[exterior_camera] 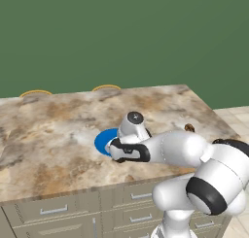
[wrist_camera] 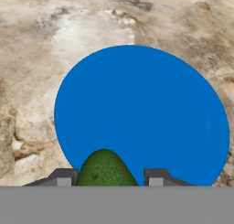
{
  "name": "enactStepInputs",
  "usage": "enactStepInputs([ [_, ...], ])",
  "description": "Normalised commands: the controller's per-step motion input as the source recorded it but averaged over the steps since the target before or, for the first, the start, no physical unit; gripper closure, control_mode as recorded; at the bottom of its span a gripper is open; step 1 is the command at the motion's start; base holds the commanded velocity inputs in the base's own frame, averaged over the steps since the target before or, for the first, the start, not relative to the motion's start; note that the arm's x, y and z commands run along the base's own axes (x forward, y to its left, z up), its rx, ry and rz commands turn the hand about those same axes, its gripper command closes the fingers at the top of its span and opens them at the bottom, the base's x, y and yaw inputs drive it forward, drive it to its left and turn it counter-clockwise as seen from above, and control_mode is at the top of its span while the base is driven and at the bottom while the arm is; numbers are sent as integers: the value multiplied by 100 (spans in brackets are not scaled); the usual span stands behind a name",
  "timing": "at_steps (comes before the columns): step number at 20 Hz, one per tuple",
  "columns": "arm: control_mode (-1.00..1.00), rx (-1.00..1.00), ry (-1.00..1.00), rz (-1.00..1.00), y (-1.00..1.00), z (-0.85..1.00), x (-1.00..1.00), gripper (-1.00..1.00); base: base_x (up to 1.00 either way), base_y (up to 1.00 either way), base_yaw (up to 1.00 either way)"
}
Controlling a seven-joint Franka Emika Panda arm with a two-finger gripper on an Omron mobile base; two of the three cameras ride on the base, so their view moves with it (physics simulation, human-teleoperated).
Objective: Pick the avocado and bread from the counter and place them on the plate. Then pick the jam from the cabinet and place it next to the plate. Lastly close the cabinet door.
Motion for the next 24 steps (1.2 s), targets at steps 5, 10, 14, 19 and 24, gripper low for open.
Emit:
enactStepInputs([
  [5, -100, 0, 0, 0, 3, -13, 9, 100, 0, 0, 0],
  [10, -100, 0, 0, 0, 3, -13, 7, 100, 0, 0, 0],
  [14, -100, 0, 0, 0, 0, -11, 2, 100, 0, 0, 0],
  [19, -100, 0, 0, 0, 4, -8, 3, 100, 0, 0, 0],
  [24, -100, 0, 0, 0, 4, -9, 4, 100, 0, 0, 0],
])
